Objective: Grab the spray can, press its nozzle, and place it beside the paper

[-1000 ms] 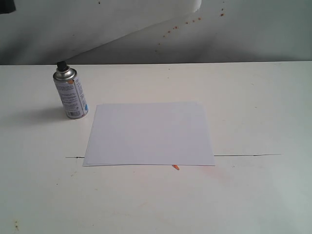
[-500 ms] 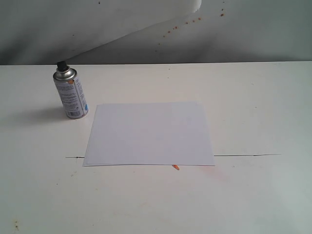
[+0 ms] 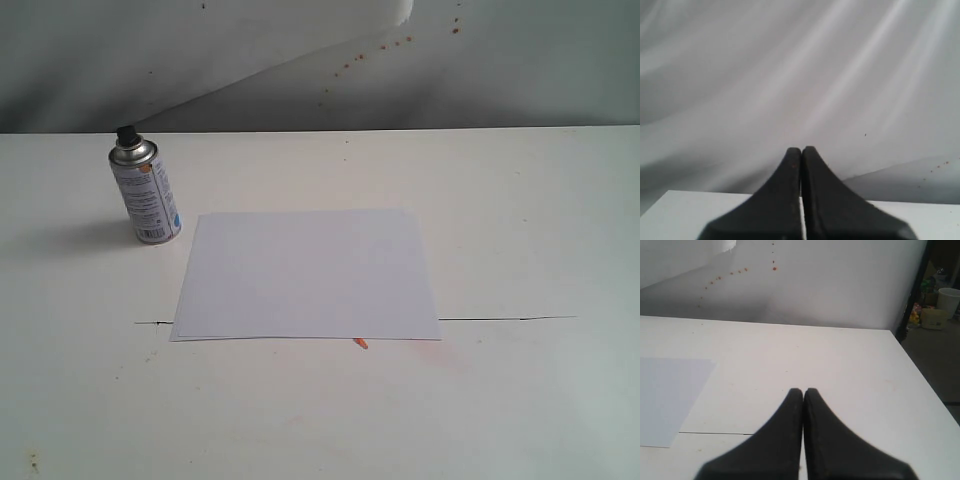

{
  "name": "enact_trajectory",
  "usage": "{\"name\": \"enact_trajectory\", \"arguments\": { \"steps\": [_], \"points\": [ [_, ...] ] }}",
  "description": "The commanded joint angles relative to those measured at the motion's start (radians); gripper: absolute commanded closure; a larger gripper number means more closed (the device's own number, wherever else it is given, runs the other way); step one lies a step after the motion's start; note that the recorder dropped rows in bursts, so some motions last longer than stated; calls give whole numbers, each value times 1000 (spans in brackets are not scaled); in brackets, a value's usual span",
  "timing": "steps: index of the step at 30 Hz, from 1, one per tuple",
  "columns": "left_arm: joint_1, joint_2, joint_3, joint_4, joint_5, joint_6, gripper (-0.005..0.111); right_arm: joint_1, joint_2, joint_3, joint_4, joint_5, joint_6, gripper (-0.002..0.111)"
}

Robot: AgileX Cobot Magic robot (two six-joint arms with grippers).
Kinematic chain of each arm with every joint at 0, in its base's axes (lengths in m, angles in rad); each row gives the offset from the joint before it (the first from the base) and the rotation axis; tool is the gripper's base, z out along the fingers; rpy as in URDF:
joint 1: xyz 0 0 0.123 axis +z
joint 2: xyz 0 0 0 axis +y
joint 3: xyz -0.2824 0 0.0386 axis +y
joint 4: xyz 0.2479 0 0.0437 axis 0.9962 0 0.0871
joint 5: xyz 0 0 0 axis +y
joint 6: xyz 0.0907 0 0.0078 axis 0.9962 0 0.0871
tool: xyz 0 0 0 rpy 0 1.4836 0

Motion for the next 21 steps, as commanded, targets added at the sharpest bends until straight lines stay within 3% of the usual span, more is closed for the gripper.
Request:
{"name": "enact_trajectory", "arguments": {
  "steps": [1, 2, 3, 5, 11, 14, 21],
  "points": [
    [1, -3, 116, -121, -39, 114, 106, -3, -4, 4, 3, -8, 5, 108],
    [1, -3, 140, -175, -51, 178, 106, -3, -4, 4, 3, -8, 5, 108],
    [1, -3, 200, -319, -101, 343, 106, -3, -4, 4, 3, -8, 5, 108],
    [1, -11, 276, -454, -167, 467, 106, -3, -4, 4, 3, -8, 3, 108],
    [1, -212, 486, -462, -169, 462, 106, -3, -4, 4, 3, -8, 3, 108],
    [1, -308, 583, -459, -104, 390, 106, -3, -4, 4, 3, -8, 3, 108],
    [1, -360, 667, -460, -57, 383, 106, -3, -4, 4, 3, -8, 3, 108]
  ]
}}
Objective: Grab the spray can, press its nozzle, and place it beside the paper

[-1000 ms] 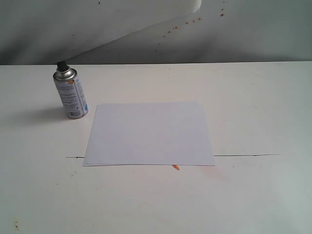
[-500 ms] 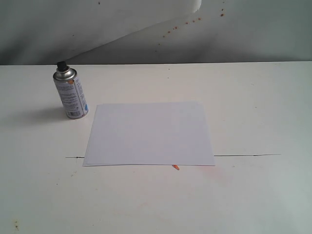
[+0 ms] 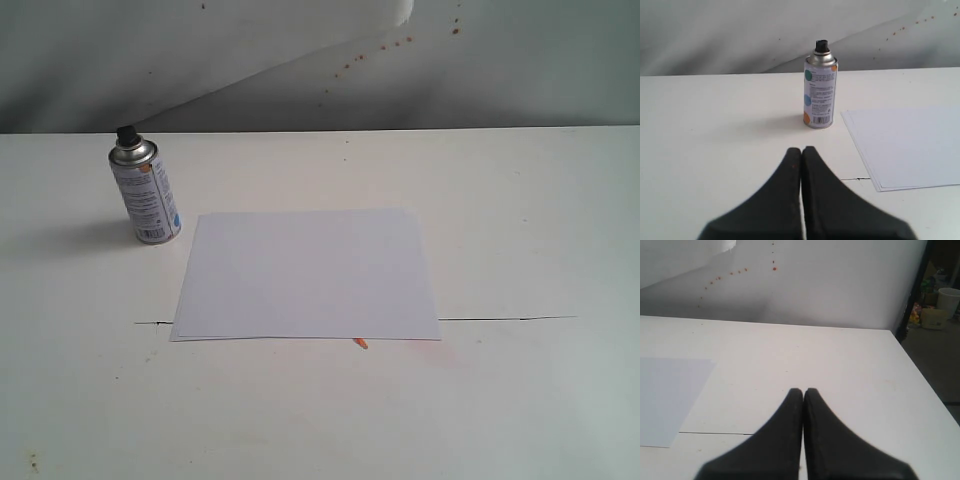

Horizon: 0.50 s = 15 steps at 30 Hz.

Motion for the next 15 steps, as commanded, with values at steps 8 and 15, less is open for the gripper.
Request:
{"name": "enact_trajectory", "arguments": {
  "steps": [8, 15],
  "points": [
    [1, -25, 33, -3, 6, -12, 106, -3, -4, 4, 3, -8, 3, 108],
    [1, -36, 62, -6, -32, -12, 106, -3, -4, 4, 3, -8, 3, 108]
  ]
}}
